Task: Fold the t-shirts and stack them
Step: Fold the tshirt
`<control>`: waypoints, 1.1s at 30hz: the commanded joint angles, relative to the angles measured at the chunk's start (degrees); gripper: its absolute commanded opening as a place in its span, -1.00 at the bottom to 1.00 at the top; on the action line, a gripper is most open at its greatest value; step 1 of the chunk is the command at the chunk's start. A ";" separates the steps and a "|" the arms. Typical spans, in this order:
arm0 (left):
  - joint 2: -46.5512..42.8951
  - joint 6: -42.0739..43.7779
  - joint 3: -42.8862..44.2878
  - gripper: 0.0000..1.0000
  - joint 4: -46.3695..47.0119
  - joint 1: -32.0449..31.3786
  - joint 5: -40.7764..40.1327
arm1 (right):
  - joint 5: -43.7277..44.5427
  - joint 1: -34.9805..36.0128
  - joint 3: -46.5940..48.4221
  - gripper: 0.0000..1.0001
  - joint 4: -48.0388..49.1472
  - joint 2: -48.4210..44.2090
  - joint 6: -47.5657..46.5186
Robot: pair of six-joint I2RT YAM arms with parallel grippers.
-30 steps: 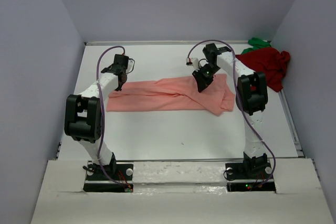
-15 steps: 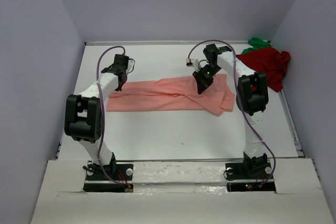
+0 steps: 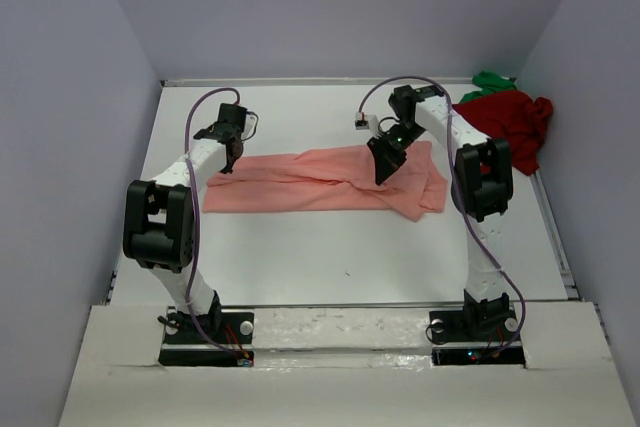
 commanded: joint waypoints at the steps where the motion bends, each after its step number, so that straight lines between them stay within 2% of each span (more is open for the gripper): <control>1: -0.97 0.30 0.51 -0.39 -0.39 -0.40 -0.78 | -3.22 1.02 1.52 -1.00 -2.78 -1.64 -1.12; 18: -1.14 0.48 0.07 -0.39 -0.22 -0.48 -0.87 | -3.40 6.91 8.38 -1.00 -4.71 3.19 -0.59; 33: -0.70 0.65 0.07 -0.39 -0.39 -0.92 -0.78 | -1.56 7.44 4.69 -1.00 -2.78 3.81 -0.85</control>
